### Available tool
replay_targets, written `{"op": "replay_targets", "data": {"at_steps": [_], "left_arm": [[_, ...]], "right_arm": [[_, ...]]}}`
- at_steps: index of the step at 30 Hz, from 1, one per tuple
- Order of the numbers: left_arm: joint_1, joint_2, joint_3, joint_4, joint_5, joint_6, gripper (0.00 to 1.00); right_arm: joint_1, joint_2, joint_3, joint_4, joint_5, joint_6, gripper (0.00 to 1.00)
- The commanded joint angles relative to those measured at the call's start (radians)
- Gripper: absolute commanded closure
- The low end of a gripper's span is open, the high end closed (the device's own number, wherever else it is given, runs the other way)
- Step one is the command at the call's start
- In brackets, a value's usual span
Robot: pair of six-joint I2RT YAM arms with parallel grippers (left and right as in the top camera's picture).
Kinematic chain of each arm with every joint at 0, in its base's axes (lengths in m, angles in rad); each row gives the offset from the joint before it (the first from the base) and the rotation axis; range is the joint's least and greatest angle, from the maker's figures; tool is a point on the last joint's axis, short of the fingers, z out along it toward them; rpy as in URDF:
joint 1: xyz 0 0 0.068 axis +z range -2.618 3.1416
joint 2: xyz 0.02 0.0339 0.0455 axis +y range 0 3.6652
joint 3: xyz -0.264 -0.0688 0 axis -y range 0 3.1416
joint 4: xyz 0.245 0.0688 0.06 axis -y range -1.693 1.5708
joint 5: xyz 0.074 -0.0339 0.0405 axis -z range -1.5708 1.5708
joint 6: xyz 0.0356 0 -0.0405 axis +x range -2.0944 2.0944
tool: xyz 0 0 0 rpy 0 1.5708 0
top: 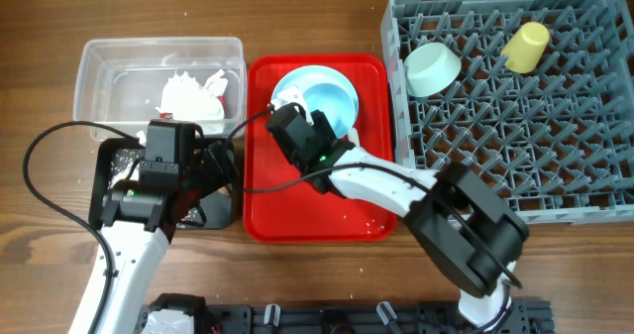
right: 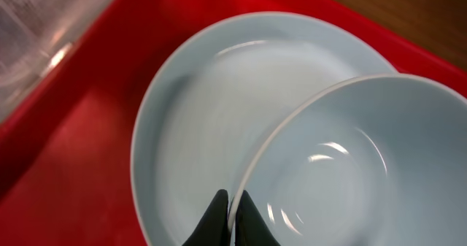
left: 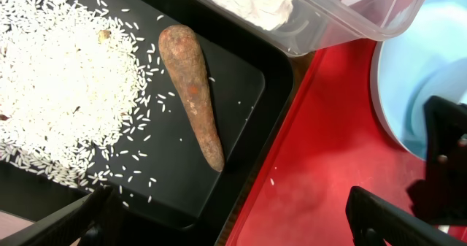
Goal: Sort waste into correct bins and load items into the dishwasher rack
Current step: 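Lower the right gripper onto the blue bowl rim and grasp it, then lift the blue bowl with the right gripper and carry it to the rack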
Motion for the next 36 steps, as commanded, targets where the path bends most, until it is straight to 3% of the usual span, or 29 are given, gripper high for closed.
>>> {"op": "replay_targets", "data": {"at_steps": [1, 10, 15, 28, 36], "left_arm": [[0.006, 0.002, 0.000, 0.003, 0.005, 0.005, 0.00], [0.006, 0.002, 0.000, 0.003, 0.005, 0.005, 0.00], [0.006, 0.002, 0.000, 0.003, 0.005, 0.005, 0.00], [0.006, 0.002, 0.000, 0.003, 0.005, 0.005, 0.00], [0.006, 0.001, 0.000, 0.003, 0.005, 0.005, 0.00]], "right_arm": [[0.000, -0.126, 0.003, -0.018, -0.027, 0.005, 0.96], [-0.001, -0.319, 0.003, -0.084, -0.056, 0.005, 0.96], [-0.031, -0.423, 0.003, -0.200, -0.254, 0.026, 0.96], [-0.275, -0.774, 0.003, -0.469, -0.663, 0.085, 0.96], [-0.467, -0.834, 0.003, -0.708, -0.774, 0.046, 0.96]]}}
